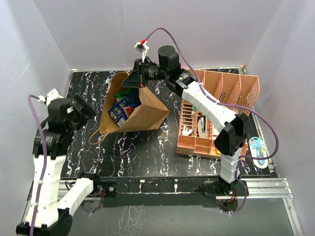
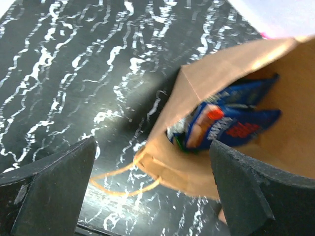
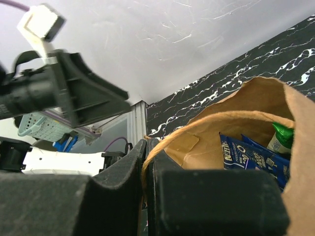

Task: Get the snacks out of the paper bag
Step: Adjust the paper bag at the center of the board, then take out the snack from the paper bag.

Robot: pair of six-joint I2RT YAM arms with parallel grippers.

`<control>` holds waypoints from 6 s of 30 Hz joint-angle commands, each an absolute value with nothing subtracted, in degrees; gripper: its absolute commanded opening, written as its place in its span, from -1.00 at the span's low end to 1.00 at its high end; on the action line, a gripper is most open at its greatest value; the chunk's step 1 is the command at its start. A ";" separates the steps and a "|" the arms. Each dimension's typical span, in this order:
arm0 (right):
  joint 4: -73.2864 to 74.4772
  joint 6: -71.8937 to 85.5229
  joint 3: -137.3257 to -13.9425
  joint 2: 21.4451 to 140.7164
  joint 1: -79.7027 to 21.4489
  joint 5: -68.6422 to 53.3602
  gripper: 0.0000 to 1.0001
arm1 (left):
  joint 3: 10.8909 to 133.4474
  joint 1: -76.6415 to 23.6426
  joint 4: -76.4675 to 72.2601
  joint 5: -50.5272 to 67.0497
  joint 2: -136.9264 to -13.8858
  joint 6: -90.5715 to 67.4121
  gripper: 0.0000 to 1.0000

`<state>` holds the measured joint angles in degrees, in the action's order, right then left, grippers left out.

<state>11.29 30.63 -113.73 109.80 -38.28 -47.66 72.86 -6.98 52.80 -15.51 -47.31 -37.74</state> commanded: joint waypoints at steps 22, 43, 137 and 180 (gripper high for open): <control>12.40 29.01 -119.91 107.95 -38.55 -45.17 -0.85 | 30.43 17.84 11.50 36.19 -60.60 -53.79 0.00; 15.21 19.35 -137.33 119.78 -30.27 -62.97 -0.85 | 33.86 -15.63 -33.10 27.01 -92.30 -79.25 -0.30; 7.91 31.03 -109.96 97.33 -33.39 -41.86 -0.85 | 57.63 -33.75 -10.49 -13.64 -83.14 2.23 -0.15; 10.13 29.74 -110.10 97.61 -33.38 -41.31 -0.85 | 58.90 -33.81 -5.95 -4.56 -79.71 -2.96 0.11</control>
<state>13.10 30.09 -109.58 101.78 -33.26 -41.10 59.57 -33.95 -1.78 -13.15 -81.89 -5.34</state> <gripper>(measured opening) 0.077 0.571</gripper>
